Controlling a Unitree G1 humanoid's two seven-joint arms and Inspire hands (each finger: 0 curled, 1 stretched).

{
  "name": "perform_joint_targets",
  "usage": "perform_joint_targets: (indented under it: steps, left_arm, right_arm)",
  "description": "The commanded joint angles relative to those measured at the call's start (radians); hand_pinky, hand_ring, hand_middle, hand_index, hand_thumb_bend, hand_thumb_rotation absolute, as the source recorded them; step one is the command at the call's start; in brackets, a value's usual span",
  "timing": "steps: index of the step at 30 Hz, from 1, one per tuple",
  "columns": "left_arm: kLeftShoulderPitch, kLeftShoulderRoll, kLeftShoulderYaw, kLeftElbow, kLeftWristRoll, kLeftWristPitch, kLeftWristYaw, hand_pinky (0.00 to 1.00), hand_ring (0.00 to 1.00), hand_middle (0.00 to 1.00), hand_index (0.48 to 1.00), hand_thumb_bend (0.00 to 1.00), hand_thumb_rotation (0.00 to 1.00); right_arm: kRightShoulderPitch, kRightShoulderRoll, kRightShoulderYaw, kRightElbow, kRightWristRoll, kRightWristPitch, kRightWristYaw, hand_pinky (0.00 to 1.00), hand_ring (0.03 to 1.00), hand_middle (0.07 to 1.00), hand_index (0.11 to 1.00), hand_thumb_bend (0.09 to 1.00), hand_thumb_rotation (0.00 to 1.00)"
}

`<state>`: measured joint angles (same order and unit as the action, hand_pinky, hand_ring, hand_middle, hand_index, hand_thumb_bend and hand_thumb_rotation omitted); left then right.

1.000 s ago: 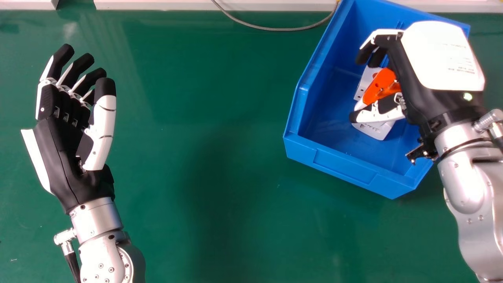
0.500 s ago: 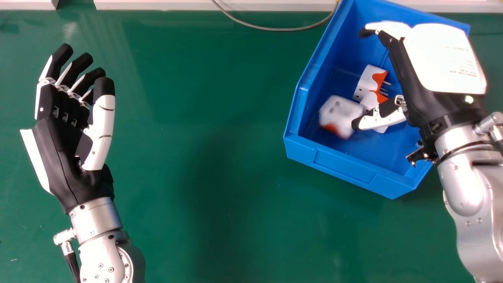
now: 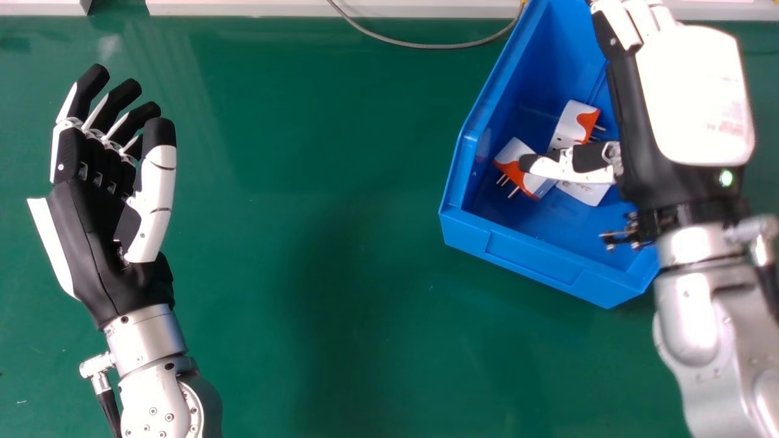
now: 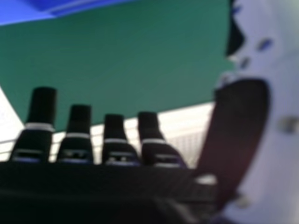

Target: Pick all objects and put in blue box

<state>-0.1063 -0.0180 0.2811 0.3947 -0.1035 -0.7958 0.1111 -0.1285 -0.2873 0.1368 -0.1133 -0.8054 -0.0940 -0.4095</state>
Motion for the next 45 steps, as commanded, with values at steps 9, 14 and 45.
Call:
perform_joint_targets:
  steps: [9,14,45]
  left_arm:
    - [0.026,0.015,-0.003,-0.05,-0.005,0.005,-0.009,0.65,0.71,0.76,0.799,0.65,0.39]
    - [0.033,0.018,-0.004,-0.059,0.002,0.012,-0.008,0.65,0.7,0.76,0.8,0.64,0.39]
    - [0.004,0.01,-0.027,-0.03,-0.011,0.015,-0.018,0.65,0.71,0.77,0.81,0.64,0.41]
  right_arm:
    - [0.143,0.23,-0.004,-0.09,0.273,-0.167,-0.108,0.73,0.86,0.913,0.889,0.799,0.31]
    - [0.228,0.302,0.01,-0.07,0.342,-0.254,-0.131,0.74,0.87,0.929,0.919,0.771,0.37]
    - [0.304,0.396,0.013,0.011,0.406,-0.396,-0.164,0.77,0.915,0.946,0.971,0.702,0.99]
